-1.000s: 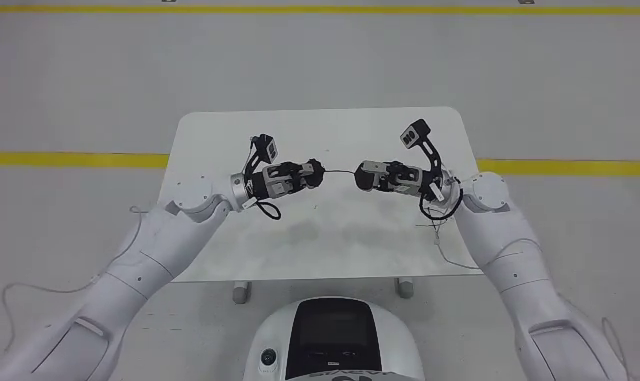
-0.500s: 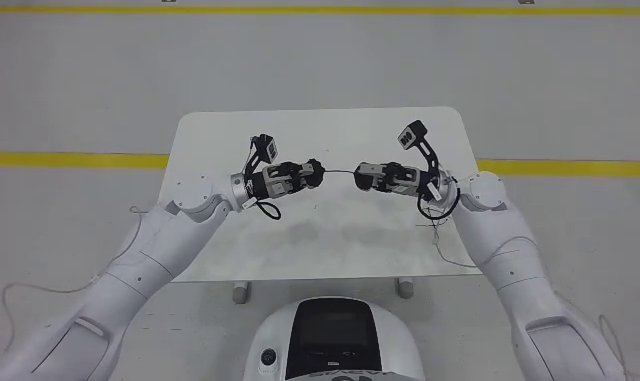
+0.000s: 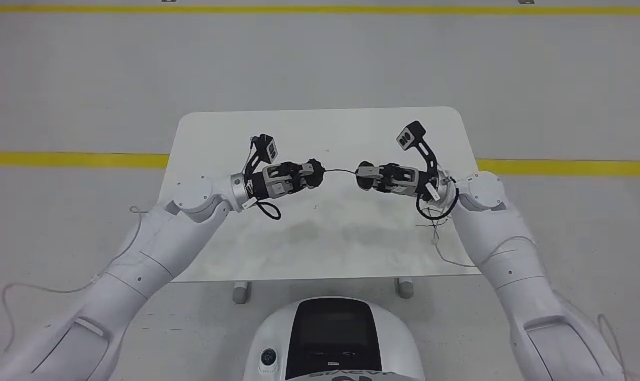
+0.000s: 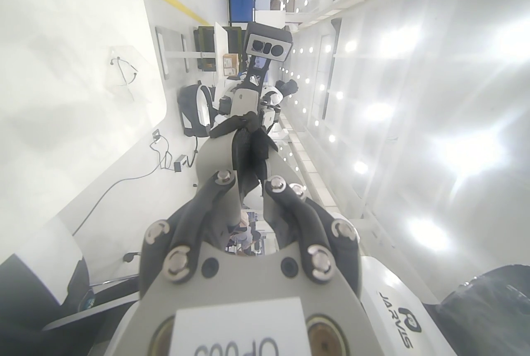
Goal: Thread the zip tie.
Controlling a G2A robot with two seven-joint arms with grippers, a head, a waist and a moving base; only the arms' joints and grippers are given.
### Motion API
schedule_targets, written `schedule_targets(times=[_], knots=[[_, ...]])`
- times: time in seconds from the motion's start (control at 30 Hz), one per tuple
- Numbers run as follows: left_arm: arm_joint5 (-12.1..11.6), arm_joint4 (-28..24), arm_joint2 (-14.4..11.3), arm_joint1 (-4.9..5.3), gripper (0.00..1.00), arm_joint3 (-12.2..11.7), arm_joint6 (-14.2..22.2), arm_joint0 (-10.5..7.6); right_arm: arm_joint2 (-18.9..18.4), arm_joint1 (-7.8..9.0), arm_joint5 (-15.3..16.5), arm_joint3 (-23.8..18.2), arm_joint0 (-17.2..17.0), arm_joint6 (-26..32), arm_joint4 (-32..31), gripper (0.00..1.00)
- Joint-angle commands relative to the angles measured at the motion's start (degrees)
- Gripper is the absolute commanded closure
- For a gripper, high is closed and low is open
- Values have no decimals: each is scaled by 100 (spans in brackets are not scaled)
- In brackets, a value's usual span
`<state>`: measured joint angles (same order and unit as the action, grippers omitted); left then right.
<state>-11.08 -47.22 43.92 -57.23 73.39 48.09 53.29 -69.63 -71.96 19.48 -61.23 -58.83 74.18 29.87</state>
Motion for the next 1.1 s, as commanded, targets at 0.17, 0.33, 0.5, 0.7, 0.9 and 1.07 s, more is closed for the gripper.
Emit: schedule_targets(times=[0.17,0.33,0.5,0.7,0.9,1.07], knots=[[0,0,0,0,100,0,0,0,-17,-12,0,11,5,-1,-33,100],[0,0,0,0,0,0,0,0,-53,-12,0,18,1,-35,-72,100],[0,0,0,0,0,0,0,0,-115,-4,0,-7,-9,-70,-108,100],[0,0,0,0,0,0,0,0,-166,11,0,-9,-17,-43,-141,100],[0,0,0,0,0,0,0,0,-178,18,0,0,-6,-43,-176,100],[10,65,-5,-6,0,27,-45,42,-189,21,-30,-60,-71,-210,-175,100]])
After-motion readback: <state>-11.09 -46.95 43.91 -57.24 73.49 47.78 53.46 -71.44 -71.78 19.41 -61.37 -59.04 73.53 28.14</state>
